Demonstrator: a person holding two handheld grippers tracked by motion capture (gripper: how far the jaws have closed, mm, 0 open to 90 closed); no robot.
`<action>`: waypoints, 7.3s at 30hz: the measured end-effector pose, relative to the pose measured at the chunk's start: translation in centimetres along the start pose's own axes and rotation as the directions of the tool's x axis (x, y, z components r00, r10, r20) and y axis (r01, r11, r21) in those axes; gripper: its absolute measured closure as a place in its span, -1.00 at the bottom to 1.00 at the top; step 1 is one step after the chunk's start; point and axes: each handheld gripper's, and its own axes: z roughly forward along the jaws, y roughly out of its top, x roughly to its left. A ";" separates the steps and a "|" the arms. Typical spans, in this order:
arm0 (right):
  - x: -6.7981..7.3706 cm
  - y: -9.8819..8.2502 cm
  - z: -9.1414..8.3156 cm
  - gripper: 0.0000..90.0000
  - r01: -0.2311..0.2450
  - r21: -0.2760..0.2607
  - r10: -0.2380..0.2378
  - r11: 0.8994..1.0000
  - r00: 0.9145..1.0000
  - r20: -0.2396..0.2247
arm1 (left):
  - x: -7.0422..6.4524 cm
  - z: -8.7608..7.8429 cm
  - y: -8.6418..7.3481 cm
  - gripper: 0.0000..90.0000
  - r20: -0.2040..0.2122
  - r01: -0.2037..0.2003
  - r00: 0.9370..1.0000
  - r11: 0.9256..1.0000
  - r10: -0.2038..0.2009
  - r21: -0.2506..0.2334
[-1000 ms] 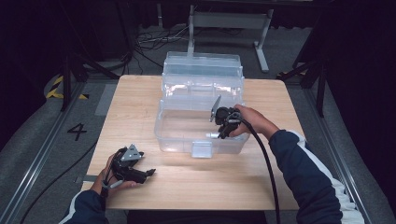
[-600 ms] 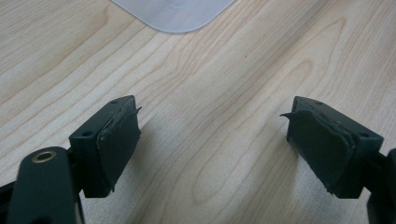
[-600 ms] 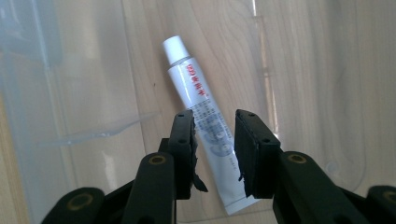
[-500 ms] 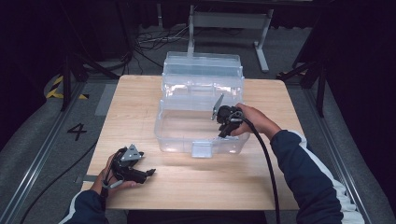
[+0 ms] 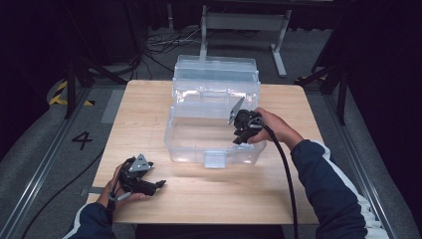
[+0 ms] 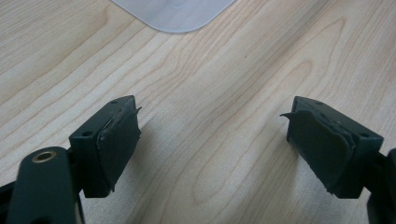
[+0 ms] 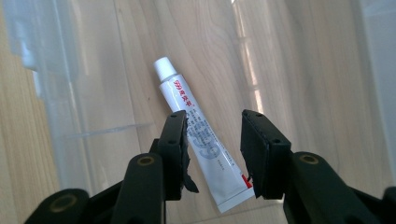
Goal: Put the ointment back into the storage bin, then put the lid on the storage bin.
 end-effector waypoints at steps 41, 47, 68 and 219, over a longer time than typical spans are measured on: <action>-0.5 -2.5 -7.3 0.32 -0.021 -0.333 0.079 0.943 0.984 0.159 | 0.0 0.0 0.0 -0.62 -0.001 0.000 1.000 1.000 0.000 0.000; -1.2 -2.7 -7.8 0.31 -0.049 -0.381 0.130 0.923 0.973 0.190 | 0.0 0.0 0.0 -0.62 -0.002 0.000 1.000 1.000 0.000 0.000; -4.8 -4.0 -8.6 0.15 -0.070 -0.600 0.286 0.797 0.918 0.274 | -0.9 -0.7 2.0 -0.52 -0.035 0.007 0.999 1.000 -0.007 0.010; -3.5 2.7 -9.2 0.94 0.064 -0.255 -0.004 0.965 0.974 0.228 | -2.3 3.5 14.8 0.51 0.091 -0.292 0.955 0.949 0.282 0.122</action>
